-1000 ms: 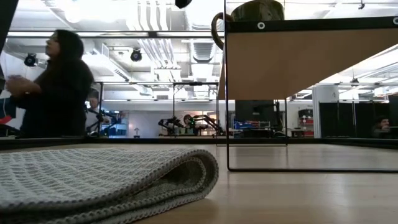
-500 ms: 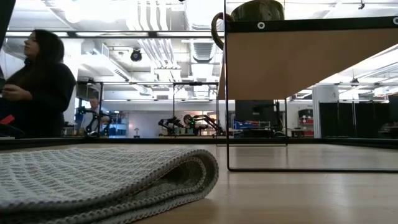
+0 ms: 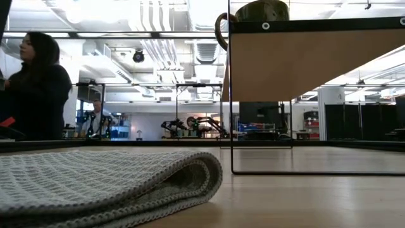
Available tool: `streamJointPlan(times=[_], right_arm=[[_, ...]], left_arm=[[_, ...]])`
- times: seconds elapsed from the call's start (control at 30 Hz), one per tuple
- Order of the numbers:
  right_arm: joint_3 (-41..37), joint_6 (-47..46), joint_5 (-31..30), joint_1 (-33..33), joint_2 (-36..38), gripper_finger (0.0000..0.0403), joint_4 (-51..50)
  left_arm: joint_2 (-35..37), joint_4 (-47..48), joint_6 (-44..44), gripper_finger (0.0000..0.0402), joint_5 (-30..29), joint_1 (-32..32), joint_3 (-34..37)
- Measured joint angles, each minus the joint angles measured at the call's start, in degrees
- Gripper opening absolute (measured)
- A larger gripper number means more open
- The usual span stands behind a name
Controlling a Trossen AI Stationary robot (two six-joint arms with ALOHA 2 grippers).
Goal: Stack small to large cups/mugs on shelf
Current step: Put the black cup on the shelf
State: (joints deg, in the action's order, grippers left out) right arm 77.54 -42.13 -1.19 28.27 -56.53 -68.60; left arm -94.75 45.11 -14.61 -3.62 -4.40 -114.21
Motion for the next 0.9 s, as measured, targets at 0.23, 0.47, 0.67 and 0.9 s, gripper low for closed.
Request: streamJointPlan(times=[0.23, 0.47, 0.67, 0.9], right_arm=[[-1.24, -7.84, 1.04, -0.02, -4.06, 0.0091, -13.44], [-4.1, -17.9, 13.51, 3.43, -8.44, 0.0105, -13.89], [-5.29, -25.92, 14.15, 10.19, -13.78, 0.0098, -12.68], [-5.27, -37.25, 15.13, 16.55, -20.41, 0.0097, -7.08]], left_arm=[[0.38, 0.63, 0.0, 0.0, -0.04, 0.0, -0.02], [0.35, 1.5, 0.4, 0.0, -0.06, 0.01, 0.13], [0.8, 2.46, 0.62, 0.0, 0.13, 0.04, 0.15], [1.28, 3.55, 4.74, 0.0, 0.28, 0.07, 0.11]])
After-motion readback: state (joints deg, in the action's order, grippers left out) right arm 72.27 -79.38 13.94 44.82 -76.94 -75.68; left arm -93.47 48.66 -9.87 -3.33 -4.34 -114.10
